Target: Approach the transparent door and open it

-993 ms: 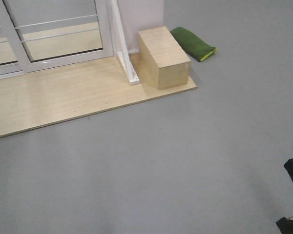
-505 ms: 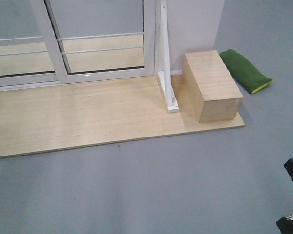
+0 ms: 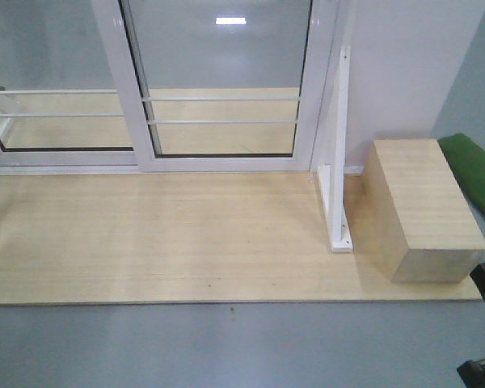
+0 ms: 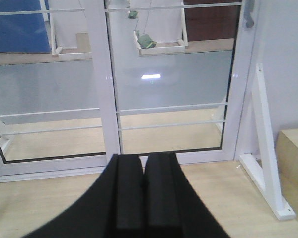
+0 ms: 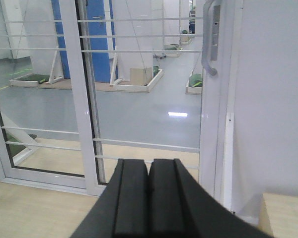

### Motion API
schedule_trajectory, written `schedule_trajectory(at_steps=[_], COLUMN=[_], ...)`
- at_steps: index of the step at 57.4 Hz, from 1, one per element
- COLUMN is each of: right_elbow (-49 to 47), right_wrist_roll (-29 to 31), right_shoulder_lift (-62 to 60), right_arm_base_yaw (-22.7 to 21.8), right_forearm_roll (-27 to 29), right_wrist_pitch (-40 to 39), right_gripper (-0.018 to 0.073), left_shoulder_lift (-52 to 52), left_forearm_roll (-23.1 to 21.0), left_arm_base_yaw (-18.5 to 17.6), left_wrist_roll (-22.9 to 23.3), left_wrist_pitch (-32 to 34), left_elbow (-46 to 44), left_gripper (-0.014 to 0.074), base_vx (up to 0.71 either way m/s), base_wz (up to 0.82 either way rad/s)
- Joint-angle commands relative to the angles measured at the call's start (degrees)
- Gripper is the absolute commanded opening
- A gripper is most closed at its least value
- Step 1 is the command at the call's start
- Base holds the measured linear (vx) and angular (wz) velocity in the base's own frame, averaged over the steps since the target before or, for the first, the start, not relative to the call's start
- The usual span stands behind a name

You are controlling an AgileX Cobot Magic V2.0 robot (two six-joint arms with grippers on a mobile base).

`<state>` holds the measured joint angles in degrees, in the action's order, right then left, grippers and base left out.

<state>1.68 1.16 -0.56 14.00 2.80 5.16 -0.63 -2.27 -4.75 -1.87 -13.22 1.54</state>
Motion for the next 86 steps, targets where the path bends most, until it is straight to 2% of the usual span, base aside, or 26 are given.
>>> schedule_trajectory(at_steps=[1,33,62,86], right_elbow=[0.79,0.79,0.79,0.79], right_wrist_roll=[0.55,0.55,0.55,0.55], right_shoulder_lift=[-0.81,-0.81,-0.81,-0.81], right_arm_base_yaw=[-0.32,-0.32,-0.32,-0.32], right_forearm_roll=[-0.29,-0.29,-0.29,-0.29], right_wrist_pitch=[-4.35,-4.3,-4.3,-4.3], right_gripper=[-0.0005,-0.0005,-0.0005,-0.0005], left_shoulder_lift=[-0.79,-0.79,-0.79,-0.79], left_forearm_roll=[-0.26,-0.26,-0.26,-0.26], left_arm_base_yaw=[0.16,0.16,0.16,0.16], left_wrist_roll=[0.41,0.41,0.41,0.41], left_wrist_pitch=[4.63,4.63,4.63,4.63], left_elbow=[1.74,1.74,1.74,1.74], left_gripper=[0.0004,0.0004,0.0004,0.0004], base_vx=[0.52,0.5,0.4,0.19], base_wz=[0.26,0.16,-0.14,-0.16])
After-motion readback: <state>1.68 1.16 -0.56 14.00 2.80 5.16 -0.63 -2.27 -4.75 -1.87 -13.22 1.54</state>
